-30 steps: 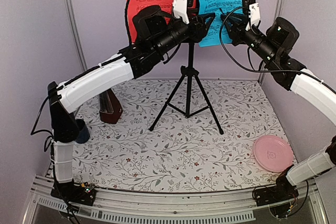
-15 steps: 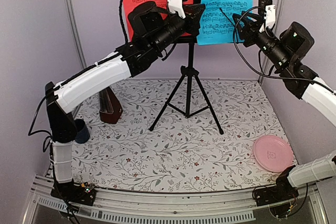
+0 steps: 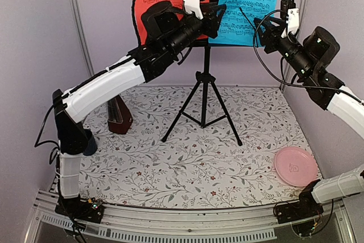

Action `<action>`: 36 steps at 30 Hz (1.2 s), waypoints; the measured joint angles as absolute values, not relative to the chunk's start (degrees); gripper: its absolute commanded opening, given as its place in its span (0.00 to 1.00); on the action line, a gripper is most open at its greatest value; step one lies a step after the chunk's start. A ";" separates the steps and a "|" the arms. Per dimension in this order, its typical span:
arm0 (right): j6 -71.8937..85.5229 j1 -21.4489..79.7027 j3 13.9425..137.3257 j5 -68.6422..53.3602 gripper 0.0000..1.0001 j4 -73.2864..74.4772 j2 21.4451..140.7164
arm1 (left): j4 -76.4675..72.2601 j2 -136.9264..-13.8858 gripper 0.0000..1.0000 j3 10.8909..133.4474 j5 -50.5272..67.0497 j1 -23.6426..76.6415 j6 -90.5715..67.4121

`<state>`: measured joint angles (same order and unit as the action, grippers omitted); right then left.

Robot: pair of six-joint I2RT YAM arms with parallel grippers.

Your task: Set up the instrument practice props

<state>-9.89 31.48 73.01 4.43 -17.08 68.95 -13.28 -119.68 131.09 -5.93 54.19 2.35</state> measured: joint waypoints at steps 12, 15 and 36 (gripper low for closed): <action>-9.82 31.48 73.01 2.20 0.59 -16.95 68.95 | -11.75 -112.97 0.59 121.95 -8.73 55.86 4.49; -9.87 31.48 73.03 1.08 0.63 -16.51 68.90 | -12.49 -107.39 0.65 116.66 -10.11 56.97 5.15; -9.65 31.48 81.54 -2.46 0.56 -14.98 73.78 | -11.62 -79.22 0.66 83.40 -19.99 56.99 4.03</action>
